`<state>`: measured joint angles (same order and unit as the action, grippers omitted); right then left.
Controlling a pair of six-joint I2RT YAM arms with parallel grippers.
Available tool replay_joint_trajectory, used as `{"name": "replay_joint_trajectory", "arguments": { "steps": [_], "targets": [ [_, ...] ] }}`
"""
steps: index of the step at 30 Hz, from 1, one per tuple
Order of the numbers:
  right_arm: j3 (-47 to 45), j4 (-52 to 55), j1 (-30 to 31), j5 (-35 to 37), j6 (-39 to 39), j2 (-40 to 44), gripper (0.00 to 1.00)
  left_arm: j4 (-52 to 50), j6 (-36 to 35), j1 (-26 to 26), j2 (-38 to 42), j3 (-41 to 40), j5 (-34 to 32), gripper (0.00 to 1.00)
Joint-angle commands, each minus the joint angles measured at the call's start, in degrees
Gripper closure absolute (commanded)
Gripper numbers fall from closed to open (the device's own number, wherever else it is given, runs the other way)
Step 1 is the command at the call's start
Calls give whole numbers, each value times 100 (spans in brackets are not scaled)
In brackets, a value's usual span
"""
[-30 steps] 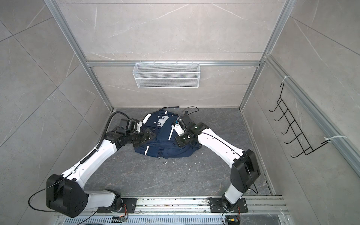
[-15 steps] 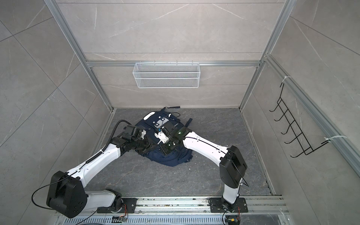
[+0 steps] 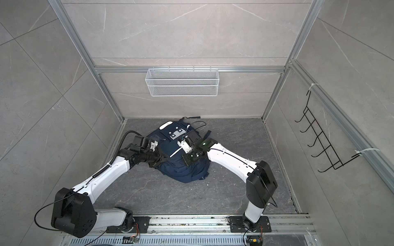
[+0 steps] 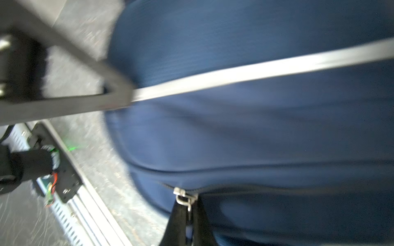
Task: Pack books, pencil case, and school supplies into a backpack
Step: Zip the student bag at the center of the table.
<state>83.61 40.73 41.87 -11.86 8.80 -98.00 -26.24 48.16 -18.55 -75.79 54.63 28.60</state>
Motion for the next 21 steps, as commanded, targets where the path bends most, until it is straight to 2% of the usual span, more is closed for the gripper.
{"name": "replay_joint_trajectory", "arguments": {
  "steps": [1, 5, 8, 10, 14, 15, 18, 20, 21],
  "targets": [
    [-33, 750, -623, 850, -111, 334, 100, -573, -809, 328, 4, 266, -542, 100],
    [143, 919, -1042, 1117, -124, 165, 100, -668, -1078, 553, 3, 266, -636, 100],
    [202, 929, -1111, 1257, -236, 84, 100, -644, -1161, 853, -68, 379, -672, 100],
    [273, 1054, -1049, 1332, -460, -3, 100, -704, -1159, 1022, -223, 608, -799, 100],
    [294, 1045, -532, 1389, -978, 11, 100, -715, -1207, 1059, -727, 1307, -992, 100],
    [295, 1015, -438, 1318, -1032, 19, 100, -752, -1219, 1056, -836, 1462, -1020, 94],
    [287, 823, -144, 1081, -1039, 69, 100, -954, -1261, 1018, -1017, 1840, -1162, 61],
    [295, 661, -26, 875, -883, 81, 100, -1088, -1277, 964, -892, 1876, -1245, 49],
    [297, 574, 10, 783, -785, 94, 100, -1167, -1302, 935, -816, 1852, -1291, 46]
  ]
}}
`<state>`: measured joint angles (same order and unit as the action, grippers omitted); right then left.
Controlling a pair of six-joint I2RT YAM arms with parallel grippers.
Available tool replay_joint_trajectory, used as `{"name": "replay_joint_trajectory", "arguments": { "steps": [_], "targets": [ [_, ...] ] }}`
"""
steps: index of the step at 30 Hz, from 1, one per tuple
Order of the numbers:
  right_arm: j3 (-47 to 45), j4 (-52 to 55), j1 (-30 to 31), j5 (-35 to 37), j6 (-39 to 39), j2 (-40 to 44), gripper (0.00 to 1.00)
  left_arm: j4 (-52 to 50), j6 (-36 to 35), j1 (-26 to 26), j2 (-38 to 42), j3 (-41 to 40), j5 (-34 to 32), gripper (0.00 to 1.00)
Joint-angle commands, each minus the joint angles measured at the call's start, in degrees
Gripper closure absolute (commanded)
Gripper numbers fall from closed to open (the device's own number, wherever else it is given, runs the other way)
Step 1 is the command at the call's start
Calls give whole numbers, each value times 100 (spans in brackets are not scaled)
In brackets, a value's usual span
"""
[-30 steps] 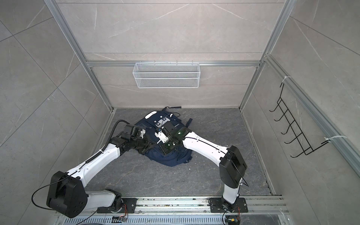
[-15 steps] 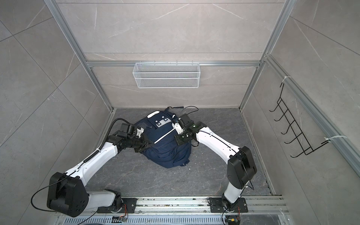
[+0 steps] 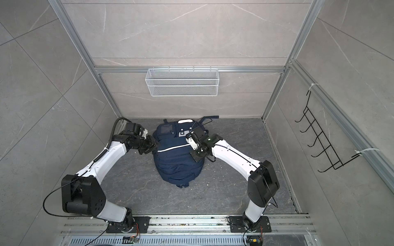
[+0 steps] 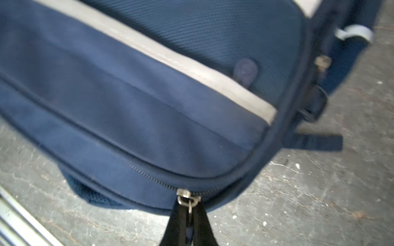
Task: Pack books, pencil case, and school supplies into a backpack
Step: Zip the student bag at the center of the table.
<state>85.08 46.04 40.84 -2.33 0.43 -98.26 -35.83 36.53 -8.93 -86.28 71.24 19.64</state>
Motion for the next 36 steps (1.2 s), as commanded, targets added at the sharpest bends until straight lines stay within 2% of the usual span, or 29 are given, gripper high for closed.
{"name": "replay_joint_trajectory", "arguments": {
  "steps": [1, 4, 6, 11, 16, 18, 22, 23, 24, 25, 27, 28, 33, 36],
  "targets": [
    [149, -68, 144, -310, 182, 124, 100, -392, -228, -102, 337, 192, -532, 44],
    [158, -343, 287, -618, 444, 163, 100, -1325, -584, -524, 541, 415, -1222, 37],
    [182, -440, 395, -776, 547, 173, 100, -1518, -445, -729, 735, 292, -1155, 36],
    [163, -635, 661, -1251, 617, 179, 100, -902, 625, -1351, 1132, -432, -602, 36],
    [141, -719, 786, -1453, 523, 118, 100, 43, 1397, -1559, 1009, -735, -292, 36],
    [150, -752, 828, -1515, 495, 78, 100, 352, 1501, -1559, 843, -762, -165, 32],
    [143, -766, 885, -1518, 478, 24, 100, 536, 1453, -1559, 489, -586, 42, 33],
    [101, -790, 883, -1486, 485, 36, 100, 587, 1452, -1566, 449, -592, 62, 35],
    [55, -824, 884, -1469, 513, 59, 100, 636, 1461, -1560, 420, -626, 75, 42],
    [36, -819, 887, -1432, 514, 76, 100, 683, 1474, -1559, 399, -658, 100, 51],
    [16, -761, 874, -1349, 516, 102, 100, 714, 1489, -1525, 380, -686, 93, 75],
    [8, -746, 873, -1314, 517, 112, 100, 738, 1483, -1500, 369, -686, 104, 81],
    [-77, -658, 808, -1056, 564, 162, 100, 759, 1377, -1354, 300, -629, 110, 100],
    [-169, -607, 581, -936, 732, 200, 100, 809, 1337, -1214, 322, -651, 119, 100]
  ]
}}
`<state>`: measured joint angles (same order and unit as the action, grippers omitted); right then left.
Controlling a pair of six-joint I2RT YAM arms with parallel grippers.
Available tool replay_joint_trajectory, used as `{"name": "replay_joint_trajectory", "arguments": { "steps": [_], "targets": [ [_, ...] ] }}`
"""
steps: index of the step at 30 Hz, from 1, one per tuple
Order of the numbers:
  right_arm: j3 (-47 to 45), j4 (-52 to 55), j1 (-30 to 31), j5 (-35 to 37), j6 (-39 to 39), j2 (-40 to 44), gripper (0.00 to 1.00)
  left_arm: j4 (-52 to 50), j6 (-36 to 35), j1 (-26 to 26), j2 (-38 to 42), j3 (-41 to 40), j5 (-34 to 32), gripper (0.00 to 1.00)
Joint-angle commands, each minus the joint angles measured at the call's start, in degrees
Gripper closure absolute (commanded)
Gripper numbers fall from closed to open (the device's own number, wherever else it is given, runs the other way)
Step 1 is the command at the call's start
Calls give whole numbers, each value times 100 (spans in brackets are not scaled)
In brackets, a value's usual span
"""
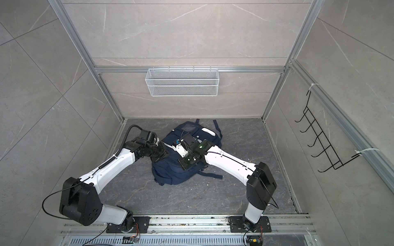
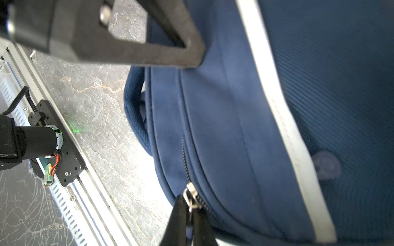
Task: Pack books, pencil case, and school supplies into a backpack
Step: Zip the student bag at the center of the table.
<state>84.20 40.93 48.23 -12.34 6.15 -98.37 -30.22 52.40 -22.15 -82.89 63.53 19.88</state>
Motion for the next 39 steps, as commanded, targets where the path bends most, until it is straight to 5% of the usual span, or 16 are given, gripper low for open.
{"name": "replay_joint_trajectory", "arguments": {
  "steps": [1, 18, 31, 34, 39],
  "targets": [
    [-117, -63, -288, 79, 243, 234, 100, 247, -288, 163, -14, 117, 103, 100],
    [143, 907, -2079, 1080, 40, 25, 100, 85, -955, 545, 63, -341, 25, 100],
    [285, 603, -2092, 1012, -34, -196, 99, -245, -1350, 536, 224, -256, 114, 100],
    [-62, 349, -2022, 821, -255, 122, 83, -292, -1364, 532, 329, -198, 108, 100],
    [-561, 9, -2027, 550, -222, 702, 42, -436, -1407, 536, 544, -64, 124, 64]
  ]
}}
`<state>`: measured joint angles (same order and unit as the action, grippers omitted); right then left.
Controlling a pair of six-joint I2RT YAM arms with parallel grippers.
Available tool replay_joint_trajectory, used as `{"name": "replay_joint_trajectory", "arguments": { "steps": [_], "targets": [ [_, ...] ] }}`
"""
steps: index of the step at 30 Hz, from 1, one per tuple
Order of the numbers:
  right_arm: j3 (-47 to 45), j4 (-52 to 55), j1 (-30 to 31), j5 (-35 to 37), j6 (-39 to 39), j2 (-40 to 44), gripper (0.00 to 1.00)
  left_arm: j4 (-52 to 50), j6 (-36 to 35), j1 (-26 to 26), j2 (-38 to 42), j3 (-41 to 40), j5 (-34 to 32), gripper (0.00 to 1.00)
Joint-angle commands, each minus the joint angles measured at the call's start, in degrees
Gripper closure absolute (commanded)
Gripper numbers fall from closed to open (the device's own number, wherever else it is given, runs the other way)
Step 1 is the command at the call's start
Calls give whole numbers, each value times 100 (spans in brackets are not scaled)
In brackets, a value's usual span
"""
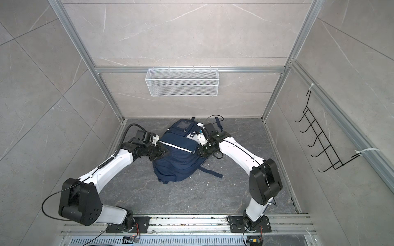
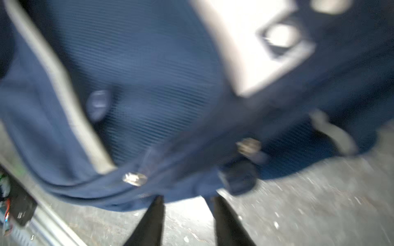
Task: Pack books, pencil case, and school supplies into a backpack
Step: Zip the student bag at the center of the table, then rotate the student bag at the center of the table.
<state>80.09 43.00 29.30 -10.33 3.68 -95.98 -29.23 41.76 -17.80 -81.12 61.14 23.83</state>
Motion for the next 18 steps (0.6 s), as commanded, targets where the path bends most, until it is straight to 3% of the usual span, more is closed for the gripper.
{"name": "replay_joint_trajectory", "arguments": {
  "steps": [1, 7, 12, 18],
  "targets": [
    [-208, -221, -143, 360, 95, 548, 37, -556, -377, 99, 491, 192, -338, 58],
    [-320, -211, -318, 255, 769, 687, 26, -973, -798, 472, 769, 606, -537, 35],
    [-303, -196, -732, 59, 1679, 523, 26, -1116, -1118, 923, 288, 1047, -478, 31],
    [-557, -473, -1328, -508, 2508, 463, 22, -557, -1142, 1391, -652, 1492, -252, 29]
  ]
}}
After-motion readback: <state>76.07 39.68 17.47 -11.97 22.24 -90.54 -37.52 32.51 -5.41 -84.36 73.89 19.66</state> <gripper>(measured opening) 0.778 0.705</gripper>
